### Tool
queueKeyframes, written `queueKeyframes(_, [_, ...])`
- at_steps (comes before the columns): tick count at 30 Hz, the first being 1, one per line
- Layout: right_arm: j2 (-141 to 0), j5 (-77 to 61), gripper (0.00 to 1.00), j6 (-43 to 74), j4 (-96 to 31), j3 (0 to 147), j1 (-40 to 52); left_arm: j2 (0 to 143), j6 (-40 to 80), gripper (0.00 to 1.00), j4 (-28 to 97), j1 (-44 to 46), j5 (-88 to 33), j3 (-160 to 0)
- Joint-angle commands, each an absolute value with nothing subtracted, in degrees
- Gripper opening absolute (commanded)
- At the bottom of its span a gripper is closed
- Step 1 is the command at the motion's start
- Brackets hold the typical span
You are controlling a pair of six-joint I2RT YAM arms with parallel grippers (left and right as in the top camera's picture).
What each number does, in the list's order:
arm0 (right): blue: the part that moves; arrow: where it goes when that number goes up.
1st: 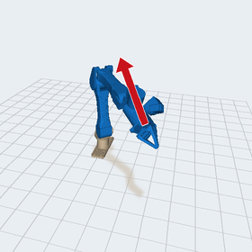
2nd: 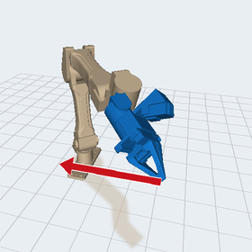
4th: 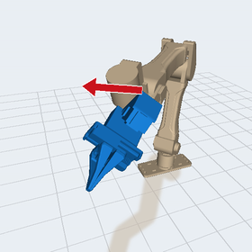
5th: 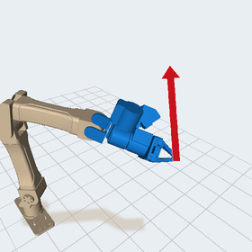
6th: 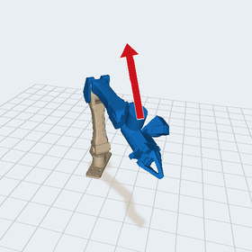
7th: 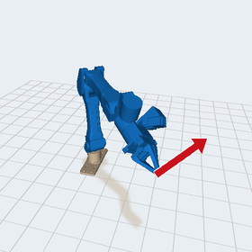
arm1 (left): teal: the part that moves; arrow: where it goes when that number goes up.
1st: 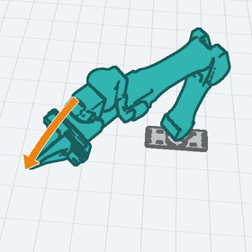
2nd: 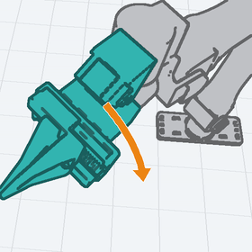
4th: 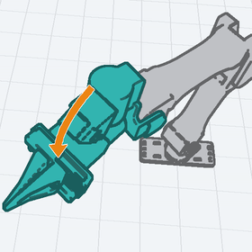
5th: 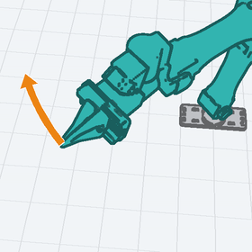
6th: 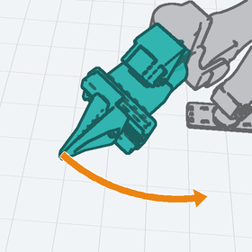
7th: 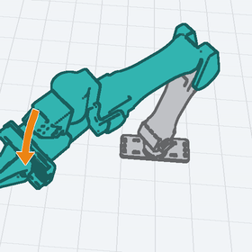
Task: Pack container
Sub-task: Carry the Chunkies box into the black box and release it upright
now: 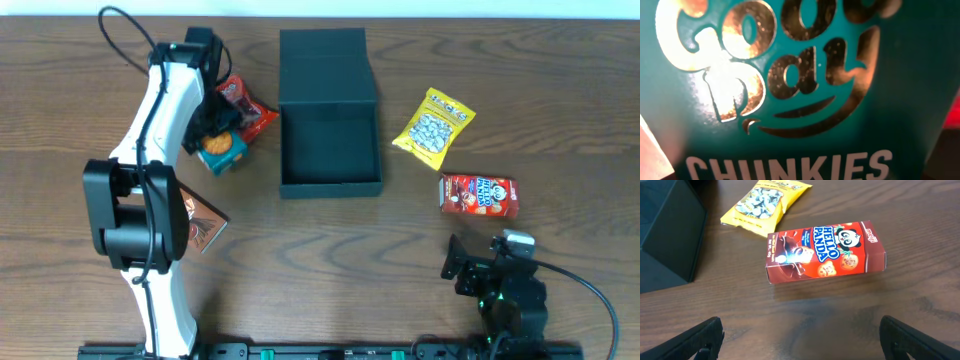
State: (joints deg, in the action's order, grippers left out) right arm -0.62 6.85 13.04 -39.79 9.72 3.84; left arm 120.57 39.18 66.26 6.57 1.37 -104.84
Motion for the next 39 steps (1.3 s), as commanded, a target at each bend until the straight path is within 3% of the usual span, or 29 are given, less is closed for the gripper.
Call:
queueKeyframes(1, [-0.3, 6.9, 0.99, 13.7, -40.0, 9.3, 4.2, 120.9, 36.3, 0.76, 67.2, 9.9, 3.4, -109.4])
queueKeyframes(17, [-0.3, 6.9, 0.99, 13.7, -40.0, 9.3, 4.2, 121.0, 25.7, 0.76, 60.7, 29.0, 0.7, -114.0])
queueKeyframes(39, [-0.3, 6.9, 0.99, 13.7, -40.0, 9.3, 4.2, 126.3, 28.2, 0.76, 54.3, 34.1, -4.5, -114.3])
